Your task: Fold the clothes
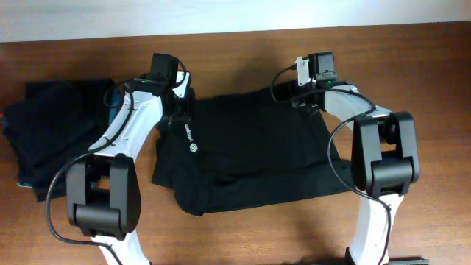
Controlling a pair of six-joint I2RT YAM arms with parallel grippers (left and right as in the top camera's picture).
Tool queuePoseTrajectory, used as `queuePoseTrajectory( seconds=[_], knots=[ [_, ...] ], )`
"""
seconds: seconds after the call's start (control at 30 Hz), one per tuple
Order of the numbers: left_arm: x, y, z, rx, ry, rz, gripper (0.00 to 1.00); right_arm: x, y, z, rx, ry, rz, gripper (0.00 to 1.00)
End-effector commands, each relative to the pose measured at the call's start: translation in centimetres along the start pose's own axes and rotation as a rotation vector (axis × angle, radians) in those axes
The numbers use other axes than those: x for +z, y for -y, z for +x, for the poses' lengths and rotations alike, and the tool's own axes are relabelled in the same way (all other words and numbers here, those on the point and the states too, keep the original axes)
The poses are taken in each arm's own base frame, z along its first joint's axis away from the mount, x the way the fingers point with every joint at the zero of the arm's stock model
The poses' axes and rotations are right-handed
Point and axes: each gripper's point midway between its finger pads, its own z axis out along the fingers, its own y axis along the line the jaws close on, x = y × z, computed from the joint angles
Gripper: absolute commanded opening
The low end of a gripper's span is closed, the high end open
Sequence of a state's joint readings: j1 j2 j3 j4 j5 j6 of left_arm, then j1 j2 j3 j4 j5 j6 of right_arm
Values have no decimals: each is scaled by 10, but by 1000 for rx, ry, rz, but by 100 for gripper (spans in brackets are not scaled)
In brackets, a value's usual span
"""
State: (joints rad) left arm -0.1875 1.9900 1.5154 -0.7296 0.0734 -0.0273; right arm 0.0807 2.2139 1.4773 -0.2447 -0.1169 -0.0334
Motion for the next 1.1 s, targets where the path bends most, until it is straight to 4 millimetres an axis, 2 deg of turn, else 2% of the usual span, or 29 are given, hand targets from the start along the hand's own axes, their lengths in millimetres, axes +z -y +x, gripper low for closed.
queuePoseTrajectory(
  seconds=[0.0, 0.13, 0.17, 0.3, 0.33, 0.4, 0.5, 0.6, 0.63, 0.7, 0.73, 0.77, 0.8, 0.83, 0.9, 0.93, 1.0, 1.03, 1.07],
  knots=[
    [2, 1, -9, 5, 31, -1, 55, 34, 71, 49, 137, -83, 231, 4],
    [2, 2, -12, 7, 45, 0, 55, 31, 117, 40, 244, -3, 285, 4],
    [2, 2, -13, 8, 50, 0, 55, 26, 142, 36, 278, 36, 312, 4],
    [1, 2, -24, 11, 95, 1, 56, 14, 183, 32, 335, 91, 350, 4],
    [0, 2, -31, 13, 122, 2, 61, 12, 192, 34, 349, 95, 359, 4],
    [-2, 4, -44, 19, 178, 7, 61, 10, 197, 36, 364, 97, 342, 4],
    [-4, 17, -68, 43, 278, 34, 58, 12, 191, 39, 366, 81, 307, 4],
    [6, 34, -90, 77, 368, 54, 30, 18, 173, 43, 348, 47, 260, 11],
    [9, 38, -93, 84, 384, 58, 27, 17, 168, 42, 331, 37, 254, 16],
    [12, 41, -97, 90, 399, 62, 26, 8, 160, 34, 290, 37, 248, 24],
    [13, 44, -97, 94, 400, 65, 26, -4, 157, 22, 271, 55, 251, 35],
    [13, 45, -96, 96, 398, 66, 26, -20, 156, 9, 261, 82, 259, 41],
    [13, 47, -95, 98, 391, 70, 25, -30, 155, 1, 259, 98, 261, 43],
    [13, 50, -92, 102, 379, 85, 25, -50, 154, -13, 256, 127, 264, 45],
    [10, 60, -75, 106, 293, 141, 25, -97, 149, -36, 251, 176, 271, 53],
    [7, 61, -62, 102, 229, 151, 25, -129, 142, -43, 251, 182, 272, 56],
    [-3, 64, -47, 96, 156, 165, 26, -164, 132, -40, 250, 159, 270, 58],
    [-11, 68, -40, 95, 124, 191, 27, -186, 124, -32, 255, 127, 266, 60],
    [-27, 78, -30, 124, 99, 243, 40, -208, 114, -17, 263, 72, 259, 68]
  ],
)
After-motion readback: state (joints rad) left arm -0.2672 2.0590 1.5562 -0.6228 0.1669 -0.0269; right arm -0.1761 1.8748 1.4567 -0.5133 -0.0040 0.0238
